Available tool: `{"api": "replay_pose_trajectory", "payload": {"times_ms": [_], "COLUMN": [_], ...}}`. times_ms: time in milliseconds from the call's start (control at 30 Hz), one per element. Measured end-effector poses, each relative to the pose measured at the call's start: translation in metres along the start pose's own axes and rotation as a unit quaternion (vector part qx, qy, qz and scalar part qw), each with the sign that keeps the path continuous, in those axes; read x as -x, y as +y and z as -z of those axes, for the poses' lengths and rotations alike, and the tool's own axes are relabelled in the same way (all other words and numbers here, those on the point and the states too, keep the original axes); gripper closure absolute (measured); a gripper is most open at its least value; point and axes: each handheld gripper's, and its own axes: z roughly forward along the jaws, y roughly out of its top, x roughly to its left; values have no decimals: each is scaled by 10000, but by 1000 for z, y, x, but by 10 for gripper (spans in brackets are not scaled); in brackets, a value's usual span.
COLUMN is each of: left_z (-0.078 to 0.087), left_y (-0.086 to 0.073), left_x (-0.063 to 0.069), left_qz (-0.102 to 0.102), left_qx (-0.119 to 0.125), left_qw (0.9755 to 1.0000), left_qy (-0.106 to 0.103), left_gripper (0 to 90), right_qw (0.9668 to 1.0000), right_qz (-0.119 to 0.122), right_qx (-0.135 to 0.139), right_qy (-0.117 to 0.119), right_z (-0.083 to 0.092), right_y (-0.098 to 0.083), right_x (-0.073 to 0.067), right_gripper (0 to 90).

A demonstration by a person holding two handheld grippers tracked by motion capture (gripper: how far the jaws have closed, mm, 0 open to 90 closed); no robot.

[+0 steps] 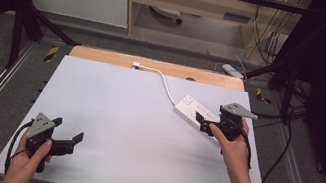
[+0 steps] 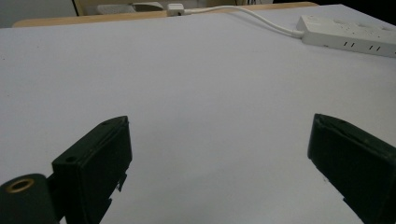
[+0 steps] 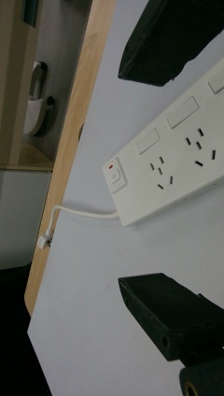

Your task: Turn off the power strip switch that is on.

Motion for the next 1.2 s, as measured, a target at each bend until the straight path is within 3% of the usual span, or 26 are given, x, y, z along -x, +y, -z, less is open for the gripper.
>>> {"api": "replay_pose_trajectory", "payload": {"times_ms": [267,400,800,1200], "left_z": [1,1,3,5], "left_y": [0,0,1,2], "left_x": [0,0,-1,-3], "left_qz": [-5,-7,-3,22], "left_qx": [33,33,80,131], "left_qw": [10000,10000,10000,9999], "left_qy": [-8,-3,-7,1], "left_gripper": [65,65,65,65], "right_qw": [9999,9998,9973,9950], "right_qz": [60,32,231,393], "right_qx": [119,211,689,918], "right_qy": [65,-32,-71,-59], "right_z": [7,12,39,63], "right_y": [3,5,8,9], "right_x": [-2,-2,-8,-14], "right_gripper": [28,42,30,24]}}
